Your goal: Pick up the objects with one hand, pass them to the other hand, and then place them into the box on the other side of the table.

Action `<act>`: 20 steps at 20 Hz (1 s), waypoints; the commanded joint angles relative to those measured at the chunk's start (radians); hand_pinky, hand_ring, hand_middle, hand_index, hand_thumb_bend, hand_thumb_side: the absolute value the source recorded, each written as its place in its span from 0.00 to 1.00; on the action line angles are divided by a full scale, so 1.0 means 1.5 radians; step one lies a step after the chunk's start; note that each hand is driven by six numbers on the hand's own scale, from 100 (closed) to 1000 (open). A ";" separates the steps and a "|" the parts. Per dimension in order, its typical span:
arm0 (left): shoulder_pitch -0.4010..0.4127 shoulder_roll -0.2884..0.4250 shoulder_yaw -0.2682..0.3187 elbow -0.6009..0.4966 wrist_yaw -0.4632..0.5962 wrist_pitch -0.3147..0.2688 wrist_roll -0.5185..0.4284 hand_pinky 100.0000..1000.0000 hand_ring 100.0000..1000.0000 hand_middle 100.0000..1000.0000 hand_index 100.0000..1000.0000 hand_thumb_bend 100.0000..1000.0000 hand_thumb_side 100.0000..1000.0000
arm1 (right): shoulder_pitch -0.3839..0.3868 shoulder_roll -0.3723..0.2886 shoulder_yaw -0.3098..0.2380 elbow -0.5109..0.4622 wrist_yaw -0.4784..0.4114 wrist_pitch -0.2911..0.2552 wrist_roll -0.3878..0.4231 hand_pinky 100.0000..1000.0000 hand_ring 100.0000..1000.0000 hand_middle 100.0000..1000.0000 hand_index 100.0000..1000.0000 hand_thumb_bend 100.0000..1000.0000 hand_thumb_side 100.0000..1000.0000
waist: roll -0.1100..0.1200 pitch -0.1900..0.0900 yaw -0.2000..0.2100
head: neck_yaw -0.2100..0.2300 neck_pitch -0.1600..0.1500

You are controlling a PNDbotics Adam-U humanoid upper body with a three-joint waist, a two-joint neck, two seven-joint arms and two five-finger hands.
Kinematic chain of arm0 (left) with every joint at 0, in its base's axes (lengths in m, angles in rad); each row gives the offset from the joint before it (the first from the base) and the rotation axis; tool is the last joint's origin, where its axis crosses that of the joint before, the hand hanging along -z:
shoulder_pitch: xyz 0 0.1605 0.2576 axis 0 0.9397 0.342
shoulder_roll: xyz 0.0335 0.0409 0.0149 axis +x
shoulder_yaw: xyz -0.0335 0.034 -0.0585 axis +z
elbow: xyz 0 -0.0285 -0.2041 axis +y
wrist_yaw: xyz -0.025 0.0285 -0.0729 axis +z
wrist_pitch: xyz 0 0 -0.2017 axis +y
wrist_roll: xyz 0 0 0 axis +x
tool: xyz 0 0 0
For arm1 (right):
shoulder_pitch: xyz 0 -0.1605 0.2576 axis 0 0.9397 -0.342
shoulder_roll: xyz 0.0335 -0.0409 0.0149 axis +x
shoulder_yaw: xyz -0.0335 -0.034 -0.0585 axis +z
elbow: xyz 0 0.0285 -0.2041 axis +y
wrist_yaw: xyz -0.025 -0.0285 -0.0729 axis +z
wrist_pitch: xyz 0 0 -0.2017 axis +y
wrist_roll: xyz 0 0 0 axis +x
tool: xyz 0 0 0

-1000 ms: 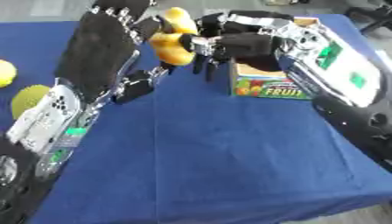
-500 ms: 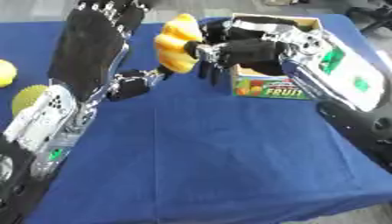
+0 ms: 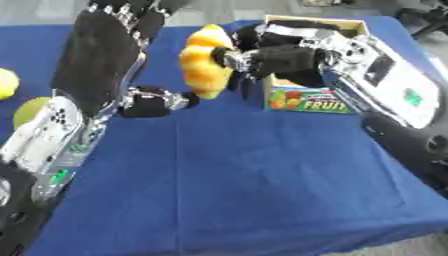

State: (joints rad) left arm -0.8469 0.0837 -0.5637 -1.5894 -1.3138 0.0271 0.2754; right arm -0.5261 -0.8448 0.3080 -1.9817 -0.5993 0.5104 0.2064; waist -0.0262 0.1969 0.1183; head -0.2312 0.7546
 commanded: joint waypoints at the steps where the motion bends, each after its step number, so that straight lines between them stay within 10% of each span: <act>1: -0.008 0.007 0.006 -0.011 -0.006 -0.009 -0.003 0.89 0.81 0.75 0.87 1.00 0.23 | -0.005 -0.022 -0.013 -0.012 -0.007 0.001 -0.007 0.36 0.48 0.41 0.45 0.00 0.33 | -0.006 -0.002 -0.001 | -0.002 -0.001; 20: 0.017 0.084 0.016 -0.015 0.049 -0.004 -0.061 0.88 0.80 0.74 0.87 1.00 0.26 | 0.040 -0.071 -0.051 -0.012 -0.014 -0.030 -0.066 0.35 0.47 0.41 0.45 0.00 0.27 | 0.001 -0.006 -0.004 | -0.006 -0.003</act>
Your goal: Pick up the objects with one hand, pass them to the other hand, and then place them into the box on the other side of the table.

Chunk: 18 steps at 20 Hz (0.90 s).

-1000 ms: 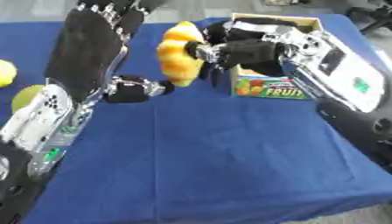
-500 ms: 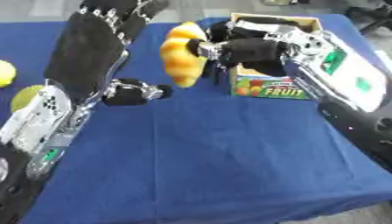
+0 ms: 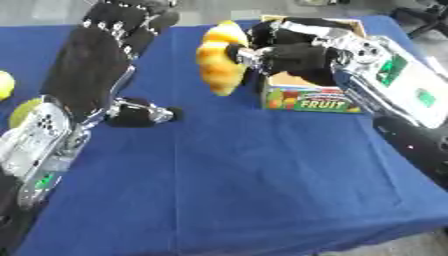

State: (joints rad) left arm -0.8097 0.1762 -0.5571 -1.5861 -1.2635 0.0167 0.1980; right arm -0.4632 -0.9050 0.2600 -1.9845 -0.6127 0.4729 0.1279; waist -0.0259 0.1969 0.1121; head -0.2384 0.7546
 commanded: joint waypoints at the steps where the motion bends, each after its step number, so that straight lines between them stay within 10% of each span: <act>1: -0.005 0.030 0.013 -0.021 0.021 0.004 -0.013 0.88 0.80 0.73 0.87 1.00 0.26 | 0.002 -0.034 -0.024 -0.010 -0.008 -0.007 -0.020 0.35 0.47 0.41 0.45 0.00 0.28 | 0.001 -0.006 0.000 | -0.002 -0.004; 18: 0.105 0.249 0.108 -0.183 0.295 0.122 -0.040 0.78 0.67 0.56 0.70 0.99 0.32 | 0.082 -0.111 -0.149 0.075 -0.058 -0.049 -0.207 0.34 0.47 0.41 0.46 0.00 0.28 | 0.019 0.010 0.017 | -0.026 -0.030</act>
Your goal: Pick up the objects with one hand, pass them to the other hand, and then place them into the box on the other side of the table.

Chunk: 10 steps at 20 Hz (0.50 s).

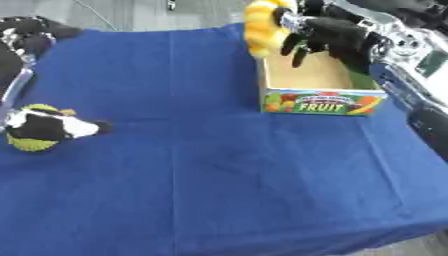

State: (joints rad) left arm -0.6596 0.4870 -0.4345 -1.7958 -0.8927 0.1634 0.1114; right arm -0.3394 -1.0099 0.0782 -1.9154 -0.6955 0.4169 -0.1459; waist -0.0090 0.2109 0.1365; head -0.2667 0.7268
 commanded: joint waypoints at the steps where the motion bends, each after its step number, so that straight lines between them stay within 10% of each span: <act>1: 0.013 0.052 0.031 -0.058 0.068 0.032 0.029 0.77 0.66 0.55 0.70 0.99 0.32 | 0.002 -0.048 -0.034 0.048 0.001 -0.020 -0.032 0.34 0.47 0.41 0.46 0.00 0.26 | 0.008 0.002 0.002 | -0.009 -0.013; 10: 0.054 0.090 0.066 -0.114 0.163 0.056 0.107 0.75 0.64 0.52 0.68 0.96 0.31 | -0.011 -0.089 -0.059 0.230 0.053 -0.099 -0.072 0.34 0.47 0.41 0.46 0.00 0.20 | 0.011 0.011 0.016 | -0.028 -0.027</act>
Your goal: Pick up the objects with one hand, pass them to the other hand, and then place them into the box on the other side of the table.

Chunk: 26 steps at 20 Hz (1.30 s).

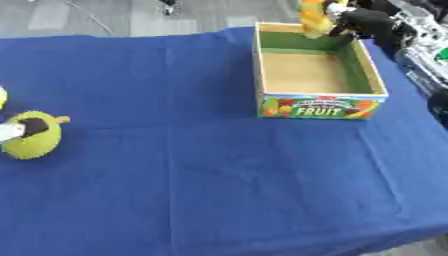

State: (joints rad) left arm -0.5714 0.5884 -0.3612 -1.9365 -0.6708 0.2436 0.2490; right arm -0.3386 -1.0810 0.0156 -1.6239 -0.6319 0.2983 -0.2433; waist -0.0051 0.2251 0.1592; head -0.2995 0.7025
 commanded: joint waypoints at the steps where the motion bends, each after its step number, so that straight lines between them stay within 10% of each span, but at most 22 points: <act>1: -0.002 0.024 0.020 -0.023 0.019 0.005 0.020 0.75 0.64 0.52 0.67 0.95 0.31 | -0.012 -0.046 -0.020 0.050 0.010 -0.029 -0.008 0.34 0.47 0.41 0.46 0.00 0.19 | 0.008 0.003 0.003 | -0.006 -0.011; 13: 0.024 0.047 0.074 -0.039 0.021 0.028 0.079 0.75 0.64 0.52 0.67 0.94 0.30 | 0.039 -0.095 -0.047 0.159 0.008 -0.092 0.023 0.34 0.47 0.41 0.46 0.00 0.11 | -0.002 0.017 0.020 | -0.008 -0.015; 26: 0.026 0.064 0.095 -0.042 0.007 0.040 0.095 0.75 0.64 0.53 0.67 0.94 0.30 | 0.134 -0.108 -0.083 0.132 0.056 -0.121 0.097 0.35 0.47 0.40 0.46 0.00 0.00 | -0.019 0.036 0.030 | -0.005 -0.027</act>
State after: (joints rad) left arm -0.5251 0.6510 -0.2364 -1.9827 -0.6561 0.3037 0.3845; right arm -0.1336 -1.1850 -0.0859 -1.4061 -0.5593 0.1231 -0.1049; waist -0.0205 0.2789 0.2043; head -0.3090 0.6750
